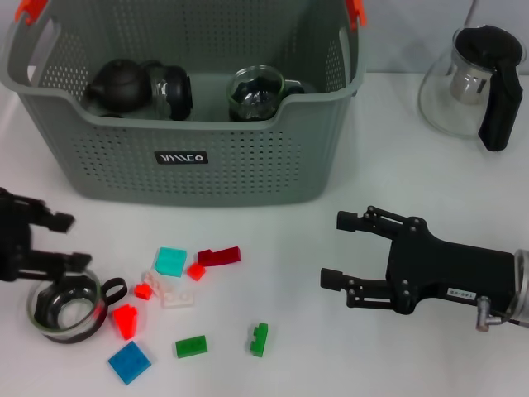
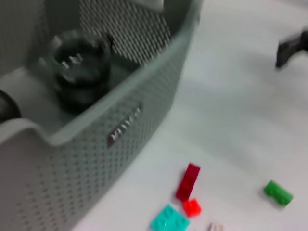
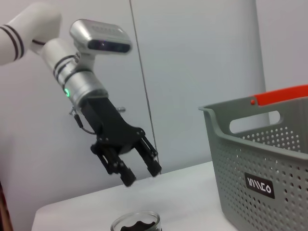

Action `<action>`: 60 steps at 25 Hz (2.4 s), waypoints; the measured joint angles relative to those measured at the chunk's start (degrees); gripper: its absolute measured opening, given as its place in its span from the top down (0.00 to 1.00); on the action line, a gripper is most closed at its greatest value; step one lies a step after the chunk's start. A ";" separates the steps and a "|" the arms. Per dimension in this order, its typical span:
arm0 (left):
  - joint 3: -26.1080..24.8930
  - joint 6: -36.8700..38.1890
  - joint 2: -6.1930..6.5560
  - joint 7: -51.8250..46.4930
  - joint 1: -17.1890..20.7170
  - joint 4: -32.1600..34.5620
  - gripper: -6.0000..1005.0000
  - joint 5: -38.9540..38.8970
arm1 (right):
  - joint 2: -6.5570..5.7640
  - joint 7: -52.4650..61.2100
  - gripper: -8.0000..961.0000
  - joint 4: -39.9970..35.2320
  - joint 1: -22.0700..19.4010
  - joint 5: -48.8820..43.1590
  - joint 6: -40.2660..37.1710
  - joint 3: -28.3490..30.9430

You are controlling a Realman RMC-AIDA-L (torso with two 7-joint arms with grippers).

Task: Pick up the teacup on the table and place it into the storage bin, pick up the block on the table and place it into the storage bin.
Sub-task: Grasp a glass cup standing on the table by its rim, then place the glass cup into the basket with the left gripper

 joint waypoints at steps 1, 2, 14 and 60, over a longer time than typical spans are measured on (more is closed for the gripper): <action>0.26 -0.10 -0.93 0.07 -0.84 0.89 0.37 2.32 | 0.01 0.00 0.05 0.00 -0.01 0.01 -0.01 0.01; 0.55 -0.23 -2.05 0.33 -1.69 1.59 0.37 4.47 | 0.05 0.00 0.05 0.00 0.00 0.03 -0.01 0.00; 4.67 -6.62 -3.84 0.50 -3.10 1.85 0.37 15.74 | 0.07 0.00 0.05 -0.09 0.36 0.34 0.00 0.16; 9.55 -19.33 -4.27 -4.72 -3.48 -7.58 0.96 23.57 | -0.11 1.32 0.05 -0.57 0.44 0.07 0.18 0.26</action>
